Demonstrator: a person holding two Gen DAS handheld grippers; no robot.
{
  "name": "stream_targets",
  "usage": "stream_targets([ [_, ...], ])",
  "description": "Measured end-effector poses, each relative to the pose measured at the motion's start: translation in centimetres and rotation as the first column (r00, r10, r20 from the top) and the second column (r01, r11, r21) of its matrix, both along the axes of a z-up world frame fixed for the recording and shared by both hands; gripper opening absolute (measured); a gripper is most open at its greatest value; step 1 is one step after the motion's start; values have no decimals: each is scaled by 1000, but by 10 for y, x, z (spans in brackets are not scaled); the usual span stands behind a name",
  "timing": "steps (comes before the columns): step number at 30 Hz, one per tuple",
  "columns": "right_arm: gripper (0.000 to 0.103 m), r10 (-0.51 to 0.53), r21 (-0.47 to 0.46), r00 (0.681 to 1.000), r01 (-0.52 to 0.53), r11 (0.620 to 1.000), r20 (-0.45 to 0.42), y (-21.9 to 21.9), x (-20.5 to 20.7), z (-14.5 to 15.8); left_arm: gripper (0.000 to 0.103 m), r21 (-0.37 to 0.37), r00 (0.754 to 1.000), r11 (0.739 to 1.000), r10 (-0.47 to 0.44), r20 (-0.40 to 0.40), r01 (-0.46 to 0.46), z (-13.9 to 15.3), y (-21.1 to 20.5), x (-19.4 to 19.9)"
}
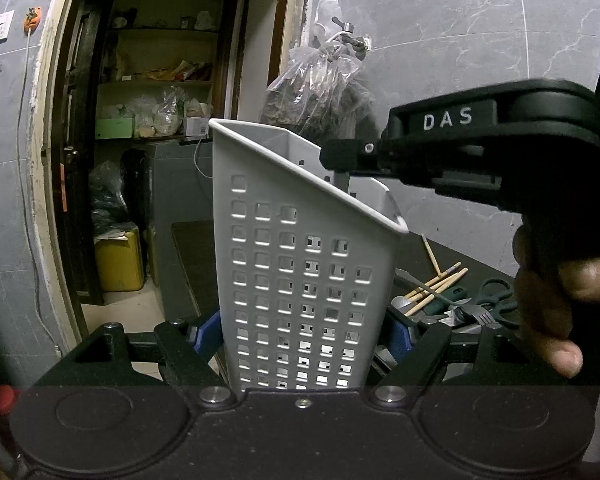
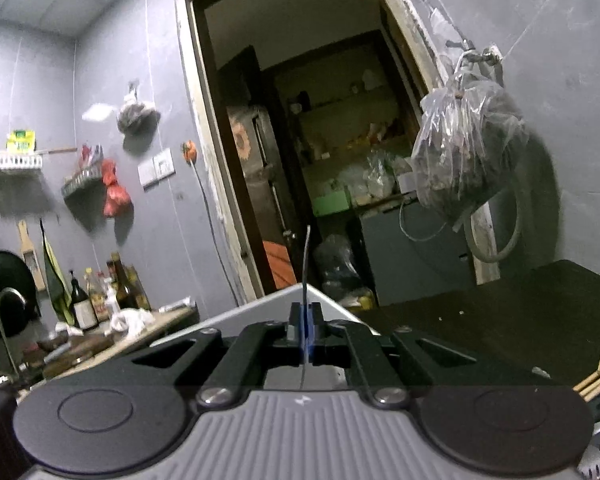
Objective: Organize utensils
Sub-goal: 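Lift the spoon over the basket and open the right tool, then grasp the ornate-handled silver fork with the right tool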
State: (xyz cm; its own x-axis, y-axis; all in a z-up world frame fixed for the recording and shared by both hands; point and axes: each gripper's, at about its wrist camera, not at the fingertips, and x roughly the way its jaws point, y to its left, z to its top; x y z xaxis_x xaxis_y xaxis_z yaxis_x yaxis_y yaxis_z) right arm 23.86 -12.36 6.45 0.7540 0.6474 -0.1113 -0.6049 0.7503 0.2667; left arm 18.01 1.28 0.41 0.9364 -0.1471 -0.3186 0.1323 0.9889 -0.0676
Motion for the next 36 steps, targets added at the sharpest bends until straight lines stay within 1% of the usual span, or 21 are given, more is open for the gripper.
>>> stream_targets([
  [1,7,2,-3,1000,-2,1000,-6,0,0,-1,80,0,1000,1000,-1,1,1,0,0,0],
  [2,11,4,-6,1000,-4,1000,-9,-1,-2,-1,80,0,1000,1000,1,0,-1,0,0,0],
  [3,26,8,-5,1000,-8,1000,-8,-2,-3,-2,80,1,1000,1000,1,0,-1,0,-1,0],
  [4,33,3,-8,1000,-3,1000,-6,-3,-5,-2,80,2,1000,1000,2,0,-2,0,-1,0],
  [5,38,1,-12,1000,-1,1000,1,-4,-7,-2,80,2,1000,1000,3,0,-3,0,-1,0],
  [8,40,0,-13,1000,0,1000,18,-9,-14,1,80,2,1000,1000,3,1,-3,1,-2,-1],
  [10,47,-11,-4,1000,11,1000,29,-15,-17,5,80,1,1000,1000,4,1,-4,1,-1,-1],
  [12,63,-29,7,998,28,1000,47,-24,-22,9,80,2,1000,1000,4,1,-4,1,-1,-1],
  [13,67,-42,11,997,41,999,57,-30,-24,11,80,2,1000,1000,3,1,-3,1,-1,-1],
  [15,80,-74,12,995,73,997,73,-40,-28,16,80,1,1000,1000,3,1,-3,1,-1,-1],
  [16,84,-92,12,992,92,996,81,-46,-31,18,80,2,1000,1000,3,1,-3,1,-1,-1],
  [18,98,-132,19,986,131,991,97,-59,-35,21,80,1,1000,1000,4,1,-4,1,-2,-1],
  [20,103,-168,28,980,166,986,108,-69,-38,23,80,2,1000,1000,4,1,-4,1,-1,-1],
  [24,103,-220,9,968,220,975,119,-84,-42,24,80,2,1000,1000,4,1,-4,1,-1,-1],
  [27,103,-251,-21,963,254,967,100,-89,-40,21,80,2,1000,1000,4,1,-4,1,-1,-1],
  [29,103,-277,-67,959,280,958,59,-90,-33,15,80,2,1000,1000,3,1,-3,1,-1,-1],
  [32,103,-310,-159,950,300,940,-39,-89,-12,3,80,1,1000,1000,3,1,-3,1,-1,-1],
  [34,103,-327,-224,939,298,928,-107,-88,3,-5,80,1,1000,1000,3,1,-3,1,-1,-1],
  [36,103,-353,-279,923,303,911,-151,-87,14,-14,80,1,1000,1000,3,1,-3,1,-1,-1],
])
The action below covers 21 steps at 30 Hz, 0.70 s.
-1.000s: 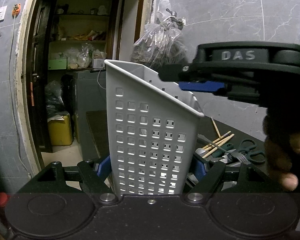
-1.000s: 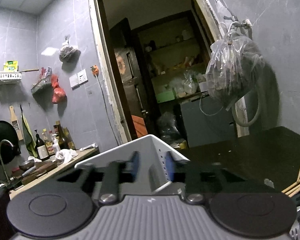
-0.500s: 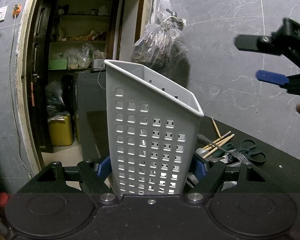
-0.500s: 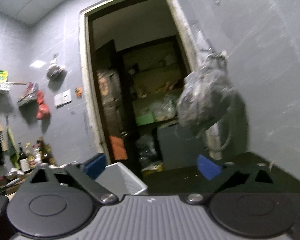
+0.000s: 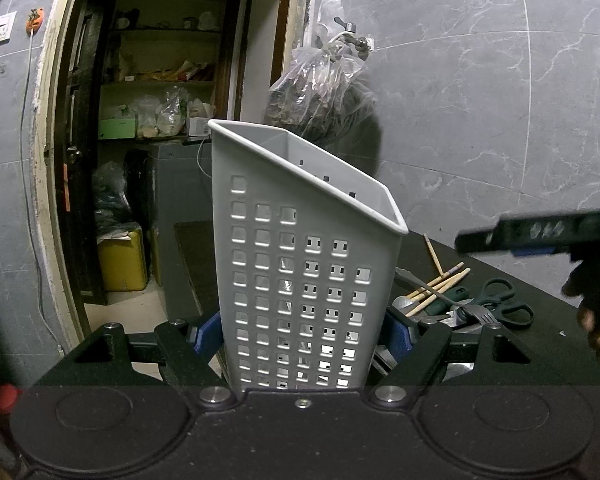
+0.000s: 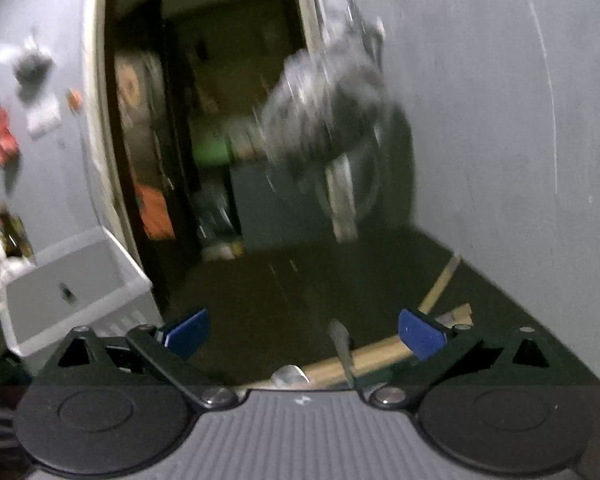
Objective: Organize utensils
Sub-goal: 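Grasp the ornate-handled silver fork with the right tool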
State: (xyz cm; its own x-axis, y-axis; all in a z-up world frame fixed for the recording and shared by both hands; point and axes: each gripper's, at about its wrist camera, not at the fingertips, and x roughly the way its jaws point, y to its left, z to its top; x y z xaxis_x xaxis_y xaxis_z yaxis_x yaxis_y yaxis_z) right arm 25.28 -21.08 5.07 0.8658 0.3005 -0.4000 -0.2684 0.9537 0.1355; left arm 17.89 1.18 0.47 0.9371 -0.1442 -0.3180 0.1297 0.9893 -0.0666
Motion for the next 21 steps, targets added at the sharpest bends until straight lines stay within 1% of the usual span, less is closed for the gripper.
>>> stream_targets([
  [3,103,-35,-55,998,32,998,-55,1,11,-12,80,-1,1000,1000,1,1,-1,0,-1,-1],
  [6,103,-66,-78,992,59,995,-104,-1,20,-22,80,-1,1000,1000,0,0,0,0,0,-1],
  [10,103,-102,-136,986,84,987,-133,2,31,-32,80,-2,1000,1000,1,0,-1,0,0,-1],
  [16,103,-163,-212,976,130,969,-146,14,50,-40,80,-5,1000,1000,3,0,-3,0,0,-1],
  [21,103,-148,-261,982,114,958,-115,29,66,-40,80,-5,1000,1000,2,-1,-2,0,0,-2],
])
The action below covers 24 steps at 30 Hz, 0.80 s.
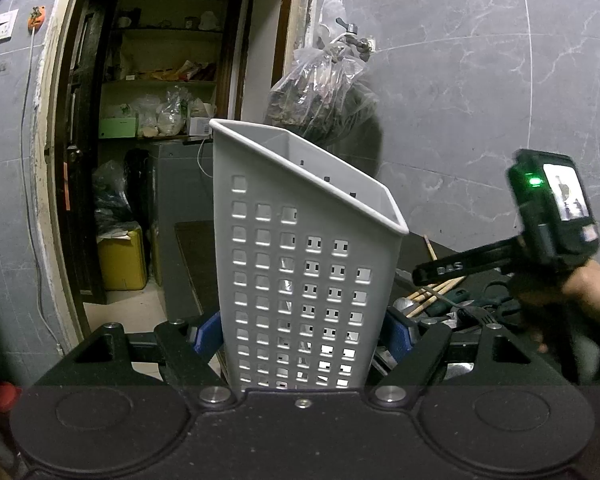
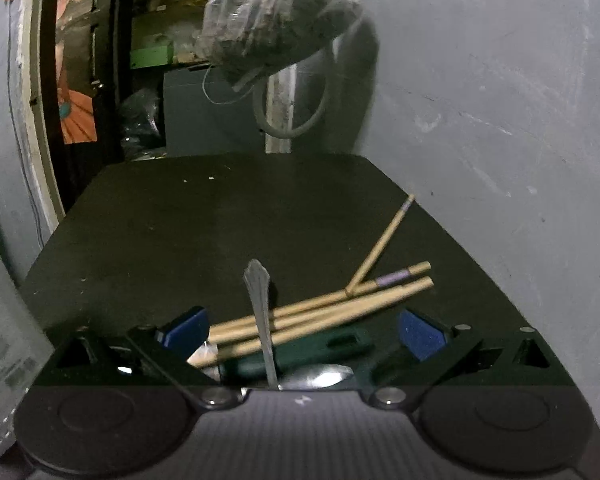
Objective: Organize utensils
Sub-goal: 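Grasp the ornate-handled silver fork with the right tool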
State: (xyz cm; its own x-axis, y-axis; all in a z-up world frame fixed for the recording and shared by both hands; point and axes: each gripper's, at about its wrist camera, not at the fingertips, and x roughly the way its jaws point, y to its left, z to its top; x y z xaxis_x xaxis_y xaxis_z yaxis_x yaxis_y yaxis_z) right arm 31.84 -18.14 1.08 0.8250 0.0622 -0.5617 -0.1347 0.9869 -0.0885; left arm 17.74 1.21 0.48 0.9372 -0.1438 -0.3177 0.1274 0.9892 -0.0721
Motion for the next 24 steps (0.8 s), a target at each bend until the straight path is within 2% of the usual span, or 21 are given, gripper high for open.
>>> stream_targets([
  [7,103,-26,-144,999,23,989,-19,20,30,-9,80,0,1000,1000,0,0,0,0,0,0],
  [11,102,-17,-166,1000,12,986,-24,27,34,-14,80,-1,1000,1000,0,0,0,0,0,0],
  [16,91,4,-154,1000,-9,988,-28,30,35,-17,80,-2,1000,1000,1,0,-1,0,0,0],
  [22,74,26,-112,998,-32,993,-52,28,37,-22,80,-4,1000,1000,2,1,-2,0,-1,-1],
  [24,65,25,-99,998,-31,995,-53,27,37,-22,80,-3,1000,1000,2,0,-2,0,0,-1],
])
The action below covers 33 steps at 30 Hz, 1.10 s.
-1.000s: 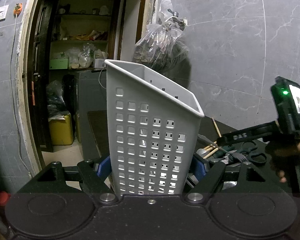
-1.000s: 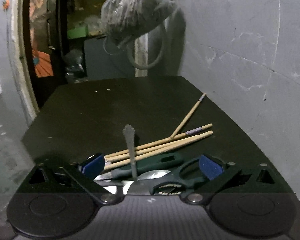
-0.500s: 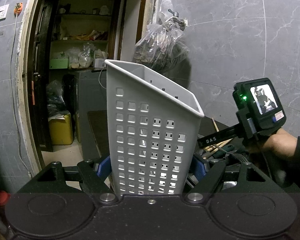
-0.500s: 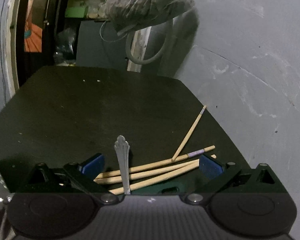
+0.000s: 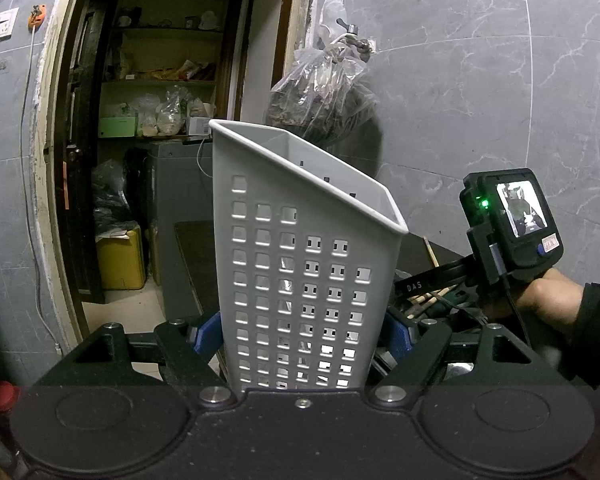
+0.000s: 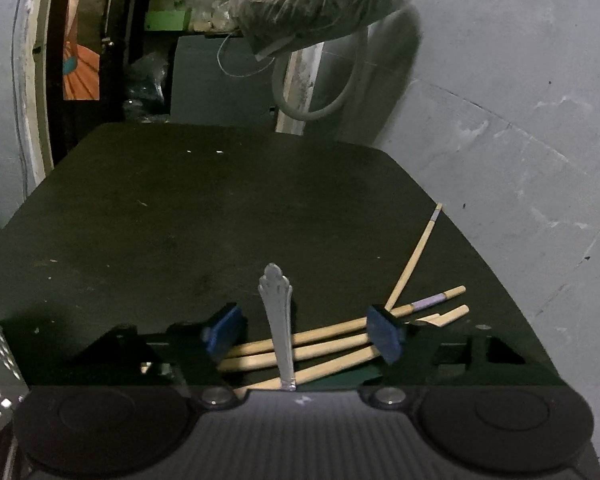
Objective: Organize utensils
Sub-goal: 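Grasp the ornate-handled silver fork with the right tool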
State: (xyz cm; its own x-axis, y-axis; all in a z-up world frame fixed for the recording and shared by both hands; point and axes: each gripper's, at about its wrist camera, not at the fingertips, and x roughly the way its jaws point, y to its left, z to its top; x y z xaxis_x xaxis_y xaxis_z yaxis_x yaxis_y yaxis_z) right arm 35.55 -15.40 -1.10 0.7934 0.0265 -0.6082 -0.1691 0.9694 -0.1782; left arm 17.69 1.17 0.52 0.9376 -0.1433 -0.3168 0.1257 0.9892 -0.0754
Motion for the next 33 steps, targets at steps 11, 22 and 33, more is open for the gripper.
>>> stream_targets([
  [11,16,18,76,1000,-17,997,-14,-5,2,2,80,-1,1000,1000,0,0,0,0,0,0],
  [22,14,30,189,999,-23,982,-34,-21,-1,7,80,-1,1000,1000,0,1,0,0,0,0],
  [33,14,31,309,998,-10,951,-63,-41,1,9,80,0,1000,1000,0,1,0,1,1,0],
])
